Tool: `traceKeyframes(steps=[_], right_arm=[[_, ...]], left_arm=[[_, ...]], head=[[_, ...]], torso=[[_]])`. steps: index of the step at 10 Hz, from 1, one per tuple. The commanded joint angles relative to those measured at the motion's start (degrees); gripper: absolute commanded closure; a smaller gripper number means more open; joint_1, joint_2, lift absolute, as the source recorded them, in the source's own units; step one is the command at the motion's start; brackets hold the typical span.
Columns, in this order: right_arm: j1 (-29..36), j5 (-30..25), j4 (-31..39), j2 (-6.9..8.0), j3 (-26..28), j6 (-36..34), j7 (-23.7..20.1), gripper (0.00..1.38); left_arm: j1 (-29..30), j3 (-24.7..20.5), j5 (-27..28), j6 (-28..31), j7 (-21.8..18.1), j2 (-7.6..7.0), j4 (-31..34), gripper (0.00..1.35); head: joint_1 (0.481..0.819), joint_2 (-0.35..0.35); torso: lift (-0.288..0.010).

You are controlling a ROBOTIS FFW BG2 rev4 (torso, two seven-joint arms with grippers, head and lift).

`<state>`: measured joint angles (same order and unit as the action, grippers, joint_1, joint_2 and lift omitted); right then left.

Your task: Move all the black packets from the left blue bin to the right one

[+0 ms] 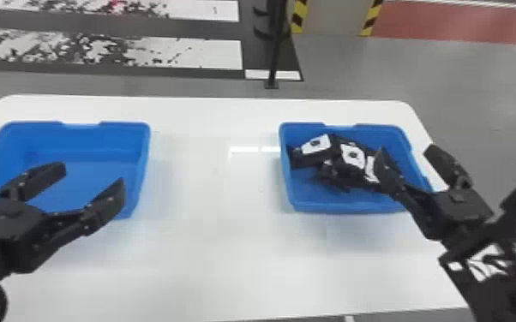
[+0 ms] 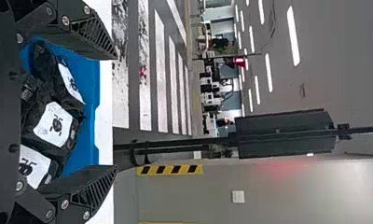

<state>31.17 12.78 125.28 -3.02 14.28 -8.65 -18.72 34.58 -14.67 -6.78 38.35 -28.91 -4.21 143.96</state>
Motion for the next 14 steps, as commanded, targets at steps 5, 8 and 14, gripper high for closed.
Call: traceKeyframes(steps=[5, 8, 14], right_arm=[[20.6, -2.4, 10.9, 3.07, 0.0, 11.6, 1.8, 0.21], [25.8, -3.8, 12.9, 3.07, -1.7, 13.7, 2.7, 0.21], [25.1, -4.4, 13.0, 3.07, -2.3, 13.9, 2.7, 0.21]], left_arm=[[11.8, -5.3, 2.8, -18.0, 0.0, 1.75, 0.0, 0.15], [14.4, -8.8, 3.7, -23.9, 0.7, 4.36, -0.9, 0.15], [14.4, -4.5, 0.4, -24.3, 4.7, 4.36, -1.4, 0.16]], head=[[0.695, -0.033], [0.695, 0.033], [0.695, 0.050]], torso=[[-0.140], [-0.140], [-0.140]])
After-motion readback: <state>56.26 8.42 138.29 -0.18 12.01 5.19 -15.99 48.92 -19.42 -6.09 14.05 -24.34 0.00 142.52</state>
